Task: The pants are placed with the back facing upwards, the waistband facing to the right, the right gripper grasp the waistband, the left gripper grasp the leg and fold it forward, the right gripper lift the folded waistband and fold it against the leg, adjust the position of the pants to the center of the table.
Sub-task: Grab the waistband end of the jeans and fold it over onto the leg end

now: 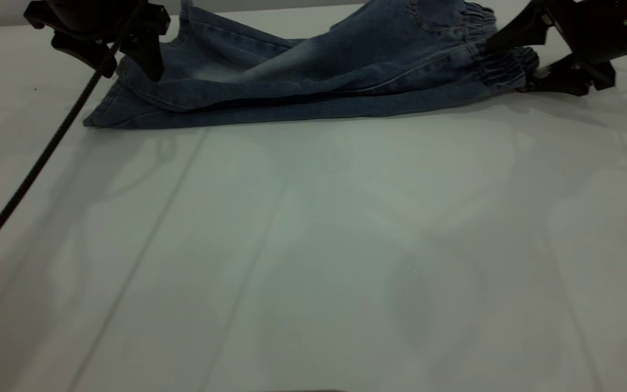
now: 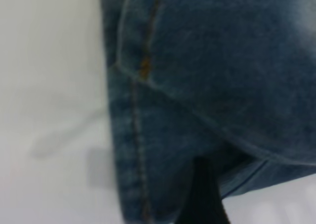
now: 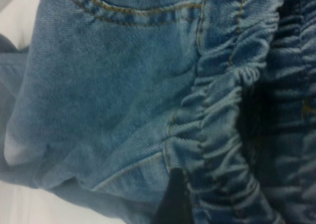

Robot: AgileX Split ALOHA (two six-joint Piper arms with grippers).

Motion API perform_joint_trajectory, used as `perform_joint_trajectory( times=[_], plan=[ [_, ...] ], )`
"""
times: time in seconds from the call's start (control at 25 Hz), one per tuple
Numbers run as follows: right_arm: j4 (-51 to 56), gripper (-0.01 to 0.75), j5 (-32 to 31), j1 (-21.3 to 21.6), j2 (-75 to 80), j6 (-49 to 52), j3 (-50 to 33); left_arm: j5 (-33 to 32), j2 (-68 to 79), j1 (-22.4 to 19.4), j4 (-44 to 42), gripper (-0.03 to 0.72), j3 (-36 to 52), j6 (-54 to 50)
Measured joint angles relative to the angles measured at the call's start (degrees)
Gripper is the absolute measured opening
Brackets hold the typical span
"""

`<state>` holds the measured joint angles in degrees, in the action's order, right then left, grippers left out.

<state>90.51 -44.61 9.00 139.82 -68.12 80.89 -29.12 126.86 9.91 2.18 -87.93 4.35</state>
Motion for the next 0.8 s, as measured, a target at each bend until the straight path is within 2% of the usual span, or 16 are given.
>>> perform_joint_trajectory(
  times=[0.12,0.2,0.28,0.4,0.48,0.52,0.6,0.8],
  plan=[
    [2.45,0.579,1.19,-1.58,0.12,-1.39,0.00,1.66,0.00,1.52,-0.19,0.507,0.00,0.00],
    [3.36,0.538,2.37,-2.56,0.12,-1.80,0.00,2.74,0.00,2.78,-0.23,0.507,0.00,0.00],
    [3.83,0.465,3.95,-3.45,0.16,-1.98,0.00,4.12,0.00,4.23,-0.23,0.507,0.00,0.00],
    [5.04,0.293,5.46,-3.96,0.50,-2.57,0.00,6.13,0.00,6.30,-0.23,0.507,0.00,0.00],
    [6.01,0.135,5.50,-3.96,0.56,-3.25,0.00,7.90,0.00,7.56,-0.23,0.507,0.00,0.00],
    [6.37,0.093,5.45,-3.96,0.56,-3.51,0.00,8.86,0.00,8.18,-0.23,0.507,0.00,0.00],
    [6.50,0.060,5.11,-3.96,0.56,-3.68,0.00,10.46,0.14,9.28,-0.23,0.507,0.00,0.00],
    [4.58,0.056,1.39,-3.56,0.39,-2.44,0.00,15.18,0.73,10.70,-0.23,0.507,0.00,0.00]
  ],
)
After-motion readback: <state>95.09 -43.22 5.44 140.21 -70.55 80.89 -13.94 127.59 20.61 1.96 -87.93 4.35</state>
